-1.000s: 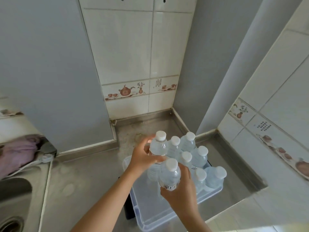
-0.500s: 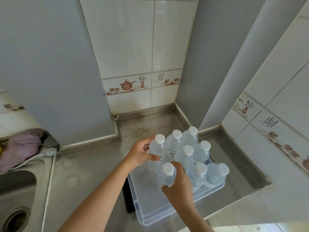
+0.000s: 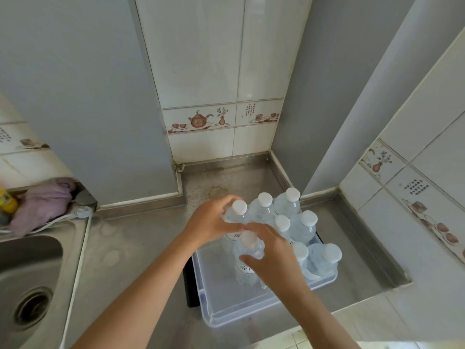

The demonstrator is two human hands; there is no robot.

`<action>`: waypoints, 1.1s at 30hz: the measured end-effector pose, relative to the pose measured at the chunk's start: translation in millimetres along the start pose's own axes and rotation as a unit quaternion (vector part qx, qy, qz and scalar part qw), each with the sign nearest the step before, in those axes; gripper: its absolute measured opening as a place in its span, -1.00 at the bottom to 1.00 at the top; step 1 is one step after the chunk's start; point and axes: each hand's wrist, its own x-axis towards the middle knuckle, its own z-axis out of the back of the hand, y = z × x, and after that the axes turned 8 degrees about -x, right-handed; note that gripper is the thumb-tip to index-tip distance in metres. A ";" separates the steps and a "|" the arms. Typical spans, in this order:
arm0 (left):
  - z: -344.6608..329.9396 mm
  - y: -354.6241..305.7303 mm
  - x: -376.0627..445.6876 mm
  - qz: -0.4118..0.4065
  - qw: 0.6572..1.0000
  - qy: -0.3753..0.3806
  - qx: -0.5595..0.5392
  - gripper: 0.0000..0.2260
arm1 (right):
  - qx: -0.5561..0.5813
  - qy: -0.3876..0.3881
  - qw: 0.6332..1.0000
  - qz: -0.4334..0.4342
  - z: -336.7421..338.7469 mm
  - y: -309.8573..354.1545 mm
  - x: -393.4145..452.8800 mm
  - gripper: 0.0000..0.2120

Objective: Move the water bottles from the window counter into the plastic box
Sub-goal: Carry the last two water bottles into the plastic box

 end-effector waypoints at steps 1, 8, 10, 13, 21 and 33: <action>0.4 -4.2 -0.5 -0.006 1.000 0.003 0.005 -0.51 | -0.029 -0.005 0.999 0.027 6.7 1.3 4.5 -0.49; -0.4 -5.3 5.0 0.008 0.999 0.019 -0.034 -0.60 | -0.063 0.059 0.991 0.103 29.4 -1.6 33.7 -0.68; 0.2 -0.5 7.2 0.009 0.998 0.027 -0.055 -0.60 | -0.047 0.051 0.991 0.113 26.9 -2.3 34.3 -0.68; 1.7 5.6 9.3 0.014 0.997 0.025 -0.071 -0.60 | -0.029 0.033 0.992 0.119 21.8 -3.5 30.8 -0.65; 6.2 9.0 6.3 0.040 0.978 0.008 -0.204 -0.55 | 0.027 0.043 0.995 0.085 21.1 -18.7 32.7 -0.35; -21.2 22.1 -24.2 0.106 0.969 -0.025 -0.220 -0.63 | -0.003 -0.059 0.997 0.050 36.6 -39.0 5.2 -0.50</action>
